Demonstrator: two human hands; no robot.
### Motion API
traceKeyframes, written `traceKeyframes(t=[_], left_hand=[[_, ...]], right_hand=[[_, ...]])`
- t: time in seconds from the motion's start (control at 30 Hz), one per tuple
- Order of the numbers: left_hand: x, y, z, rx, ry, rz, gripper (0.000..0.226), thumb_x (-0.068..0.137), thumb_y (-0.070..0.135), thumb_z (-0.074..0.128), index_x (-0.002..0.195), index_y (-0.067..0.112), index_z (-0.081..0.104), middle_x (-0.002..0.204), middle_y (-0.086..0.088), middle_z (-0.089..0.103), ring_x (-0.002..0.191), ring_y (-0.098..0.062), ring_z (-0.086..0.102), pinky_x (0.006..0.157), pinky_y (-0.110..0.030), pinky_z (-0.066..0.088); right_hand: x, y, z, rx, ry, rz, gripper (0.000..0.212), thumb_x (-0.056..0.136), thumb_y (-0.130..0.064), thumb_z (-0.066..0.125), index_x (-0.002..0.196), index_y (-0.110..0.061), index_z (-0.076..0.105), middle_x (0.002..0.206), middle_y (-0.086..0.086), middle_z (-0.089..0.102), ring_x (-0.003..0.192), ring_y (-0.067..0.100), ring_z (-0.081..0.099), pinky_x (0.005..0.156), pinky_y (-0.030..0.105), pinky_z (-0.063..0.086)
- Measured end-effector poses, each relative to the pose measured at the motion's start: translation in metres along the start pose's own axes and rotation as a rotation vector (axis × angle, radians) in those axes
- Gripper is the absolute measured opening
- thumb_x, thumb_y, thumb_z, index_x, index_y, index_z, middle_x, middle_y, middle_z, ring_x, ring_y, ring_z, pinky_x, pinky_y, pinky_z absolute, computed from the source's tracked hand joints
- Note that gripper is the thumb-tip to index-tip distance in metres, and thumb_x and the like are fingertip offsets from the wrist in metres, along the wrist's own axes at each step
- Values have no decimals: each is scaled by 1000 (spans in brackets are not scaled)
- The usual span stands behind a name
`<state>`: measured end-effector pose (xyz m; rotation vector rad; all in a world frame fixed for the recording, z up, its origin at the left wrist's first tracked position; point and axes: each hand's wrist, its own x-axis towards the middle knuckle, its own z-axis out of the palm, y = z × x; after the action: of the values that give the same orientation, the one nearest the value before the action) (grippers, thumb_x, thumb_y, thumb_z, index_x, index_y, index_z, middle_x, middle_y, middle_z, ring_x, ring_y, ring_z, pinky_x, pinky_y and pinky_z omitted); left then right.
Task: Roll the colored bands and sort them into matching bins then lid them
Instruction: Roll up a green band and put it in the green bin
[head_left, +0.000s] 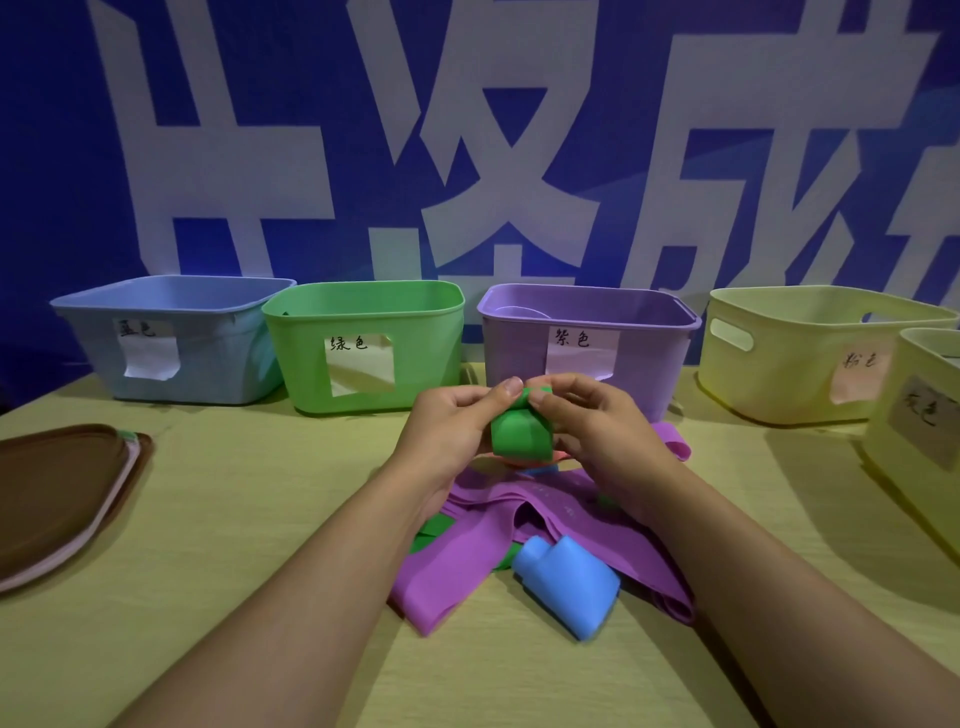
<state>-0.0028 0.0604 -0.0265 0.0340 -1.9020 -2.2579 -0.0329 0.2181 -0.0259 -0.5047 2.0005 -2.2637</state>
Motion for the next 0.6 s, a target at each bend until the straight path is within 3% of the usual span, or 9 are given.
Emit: traceKeyframes(t=[0.1,0.23,0.37,0.6], left_hand=[[0,0,0,-1,4,27,22,89,20,77,100,1,77,100,-23,77,103,-41,73,93,-46,60],[-1,1,1,12,-28,51,12,87,12,78,97,7,79,99,-19,78,99,-35,75,88,-40,61],[-2,2,1,1,-51,53,16,84,2,78,100,7,77,100,-20,77,92,-30,76,78,-33,62],[-2,1,0,25,-52,73,22,80,0,81,101,9,78,108,-24,75,100,-32,75,89,-38,61]], right_hand=[[0,0,-2,-1,-12,54,34,96,-36,68,110,-5,71,107,24,74,97,33,75,90,47,60],[2,2,-3,-153,36,103,61,84,-66,69,102,-8,77,94,14,79,91,29,77,88,47,61],[-4,-5,-1,-173,80,111,55,89,-60,66,95,-6,78,84,13,79,74,25,77,65,32,58],[-4,-4,-2,-198,87,55,48,94,-50,67,93,-3,78,76,17,76,63,23,67,64,32,58]])
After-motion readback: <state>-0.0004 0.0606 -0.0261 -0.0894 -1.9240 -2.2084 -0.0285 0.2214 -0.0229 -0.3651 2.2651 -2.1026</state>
